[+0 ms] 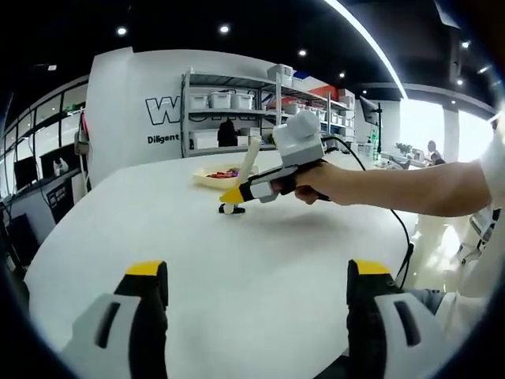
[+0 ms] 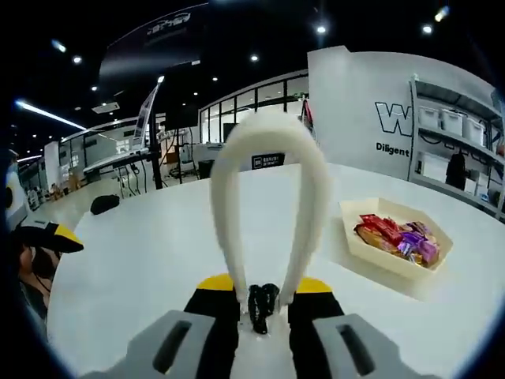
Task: Place the target food into the container with the food tongs after gripping and lifting it, then release it inside without dropping or visibly crushing the food.
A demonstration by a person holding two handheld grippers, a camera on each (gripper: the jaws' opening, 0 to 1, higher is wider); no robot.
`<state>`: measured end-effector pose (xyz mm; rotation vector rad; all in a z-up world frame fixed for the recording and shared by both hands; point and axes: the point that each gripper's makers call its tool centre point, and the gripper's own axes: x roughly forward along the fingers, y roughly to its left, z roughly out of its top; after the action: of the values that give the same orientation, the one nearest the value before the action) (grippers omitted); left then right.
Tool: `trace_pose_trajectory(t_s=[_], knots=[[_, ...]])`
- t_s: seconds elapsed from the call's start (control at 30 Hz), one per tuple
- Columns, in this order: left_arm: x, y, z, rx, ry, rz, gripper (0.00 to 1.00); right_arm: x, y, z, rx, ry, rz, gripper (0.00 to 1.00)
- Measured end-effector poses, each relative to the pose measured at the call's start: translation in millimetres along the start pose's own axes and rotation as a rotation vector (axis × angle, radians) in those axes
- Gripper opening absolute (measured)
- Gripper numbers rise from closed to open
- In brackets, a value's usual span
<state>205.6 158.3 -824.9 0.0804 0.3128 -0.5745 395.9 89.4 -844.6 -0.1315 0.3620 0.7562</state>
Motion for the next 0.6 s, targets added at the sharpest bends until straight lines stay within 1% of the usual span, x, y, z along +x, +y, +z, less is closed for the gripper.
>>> trace_pose_trajectory(t_s=[0.03,0.1,0.17,0.33,0.4,0.5,0.53,0.6], knots=[[0.0,0.1,0.3,0.0,0.0,0.0,0.93,-0.1,-0.1,0.2,0.01,-0.001,0.0,0.16],[0.1,0.5,0.0,0.004,0.003,0.002,0.93,-0.3,-4.9,0.4,0.023,0.0,-0.022,0.15],[0.3,0.2,0.2,0.004,0.002,0.0,0.93,-1.1,-5.4,1.3,0.053,-0.004,-0.013,0.14],[0.6,-0.2,-1.7,0.0,0.005,0.0,0.92,-5.9,-9.0,1.9,0.075,-0.007,-0.014,0.14],[1.2,-0.6,-1.7,-0.003,0.005,-0.002,0.92,-10.3,-13.5,3.9,0.104,-0.017,-0.015,0.14],[2.5,-0.9,-1.3,-0.002,0.003,-0.005,0.92,-18.3,-19.3,5.6,0.119,-0.028,-0.023,0.14],[3.8,-1.5,-1.3,-0.005,0.005,-0.009,0.92,-24.0,-26.0,6.9,0.135,-0.036,-0.032,0.14],[5.3,-2.4,-0.5,-0.005,0.002,-0.012,0.92,-30.7,-31.7,8.2,0.152,-0.042,-0.036,0.14]])
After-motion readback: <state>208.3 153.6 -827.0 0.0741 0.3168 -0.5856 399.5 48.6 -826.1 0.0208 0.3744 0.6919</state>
